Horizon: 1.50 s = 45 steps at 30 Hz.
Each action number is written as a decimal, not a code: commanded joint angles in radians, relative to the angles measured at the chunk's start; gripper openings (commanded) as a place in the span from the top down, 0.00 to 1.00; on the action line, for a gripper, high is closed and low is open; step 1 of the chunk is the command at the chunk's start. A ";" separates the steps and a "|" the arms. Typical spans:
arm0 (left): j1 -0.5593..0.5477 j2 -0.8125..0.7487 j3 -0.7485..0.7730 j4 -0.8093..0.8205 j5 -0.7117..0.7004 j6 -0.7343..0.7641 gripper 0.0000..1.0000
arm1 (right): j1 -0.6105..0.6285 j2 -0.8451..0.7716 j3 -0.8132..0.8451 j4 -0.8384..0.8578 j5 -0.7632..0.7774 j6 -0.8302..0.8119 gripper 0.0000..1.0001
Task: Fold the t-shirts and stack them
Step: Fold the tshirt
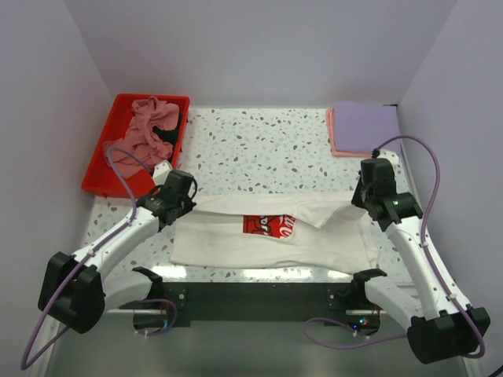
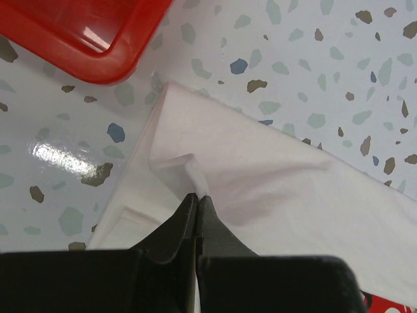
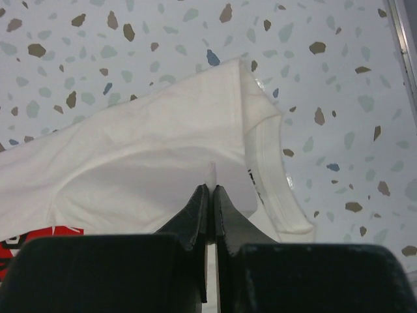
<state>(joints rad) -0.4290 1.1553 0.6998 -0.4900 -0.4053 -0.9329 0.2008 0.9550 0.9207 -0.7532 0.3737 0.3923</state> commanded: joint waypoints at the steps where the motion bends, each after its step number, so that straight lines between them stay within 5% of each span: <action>1: -0.007 -0.037 -0.025 -0.018 -0.035 -0.026 1.00 | -0.003 -0.048 0.047 -0.130 0.050 0.045 1.00; 16: -0.011 -0.092 -0.049 -0.134 -0.050 -0.067 0.96 | -0.004 -0.188 0.012 -0.357 -0.004 0.120 0.91; 18: -0.011 -0.104 -0.054 -0.171 -0.064 -0.086 0.84 | -0.004 -0.203 0.007 -0.399 -0.009 0.129 0.78; 19: -0.011 -0.118 -0.056 -0.194 -0.064 -0.086 0.71 | -0.003 -0.211 0.007 -0.411 -0.004 0.131 0.74; 20: -0.011 -0.126 -0.059 -0.203 -0.063 -0.086 0.58 | -0.003 -0.226 0.009 -0.431 0.001 0.132 0.57; 23: -0.011 -0.167 -0.062 -0.234 -0.064 -0.098 0.20 | -0.003 -0.248 0.029 -0.431 -0.015 0.105 0.43; 26: -0.011 -0.207 -0.051 -0.234 -0.064 -0.093 0.02 | -0.003 -0.248 0.049 -0.387 -0.054 0.076 0.19; 28: -0.011 -0.224 -0.034 -0.229 -0.069 -0.084 0.00 | -0.003 -0.242 0.058 -0.348 -0.105 0.031 0.01; 32: -0.011 -0.217 -0.011 -0.177 -0.035 -0.046 0.00 | -0.003 -0.210 0.041 -0.237 -0.281 -0.010 0.01; 45: -0.054 0.116 0.036 0.148 0.204 0.109 0.00 | -0.003 0.123 -0.151 0.057 -0.345 0.149 0.01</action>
<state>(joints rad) -0.4618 1.2236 0.6914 -0.4591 -0.2722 -0.8845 0.2008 0.9958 0.7929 -0.8196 0.0360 0.4870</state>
